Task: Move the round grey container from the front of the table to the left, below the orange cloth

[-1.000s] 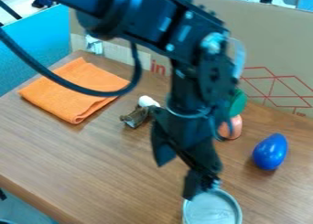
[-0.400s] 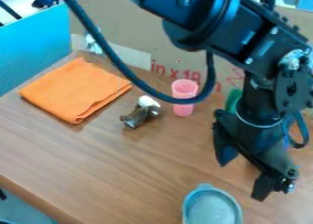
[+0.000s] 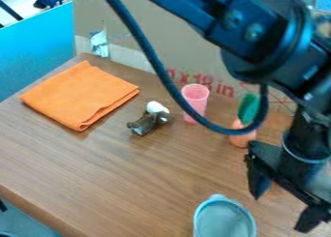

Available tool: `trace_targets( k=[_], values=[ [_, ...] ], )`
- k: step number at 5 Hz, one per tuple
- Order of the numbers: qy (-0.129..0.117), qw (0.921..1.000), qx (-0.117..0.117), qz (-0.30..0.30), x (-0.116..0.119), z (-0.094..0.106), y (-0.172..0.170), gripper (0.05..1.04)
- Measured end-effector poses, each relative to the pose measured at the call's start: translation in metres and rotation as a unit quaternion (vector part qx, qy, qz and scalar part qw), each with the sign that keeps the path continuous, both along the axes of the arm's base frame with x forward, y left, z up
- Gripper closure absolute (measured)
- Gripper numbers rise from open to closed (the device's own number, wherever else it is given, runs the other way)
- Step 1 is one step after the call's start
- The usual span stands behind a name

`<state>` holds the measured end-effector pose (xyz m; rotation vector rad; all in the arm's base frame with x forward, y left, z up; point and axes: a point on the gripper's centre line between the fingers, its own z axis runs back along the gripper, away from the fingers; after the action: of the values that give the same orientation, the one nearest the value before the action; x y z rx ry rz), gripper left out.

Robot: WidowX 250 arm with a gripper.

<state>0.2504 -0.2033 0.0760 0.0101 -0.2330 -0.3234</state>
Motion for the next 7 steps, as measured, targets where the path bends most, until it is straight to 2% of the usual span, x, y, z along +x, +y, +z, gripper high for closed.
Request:
trace_targets(
  k=[1,2,3,5,6,7],
  values=[
    [0.030,0.9988,0.031,0.022,-0.020,-0.010,-0.011,0.081],
    [0.040,0.9981,0.039,0.026,-0.029,-0.012,-0.014,0.081],
    [0.056,0.9969,0.046,0.028,-0.033,-0.016,-0.012,0.081],
    [0.072,0.9944,0.065,0.042,-0.031,-0.019,0.004,0.081],
    [0.080,0.9924,0.082,0.045,-0.033,-0.019,0.010,0.081],
    [0.097,0.9900,0.091,0.049,-0.036,-0.026,0.015,0.081]
  ],
)
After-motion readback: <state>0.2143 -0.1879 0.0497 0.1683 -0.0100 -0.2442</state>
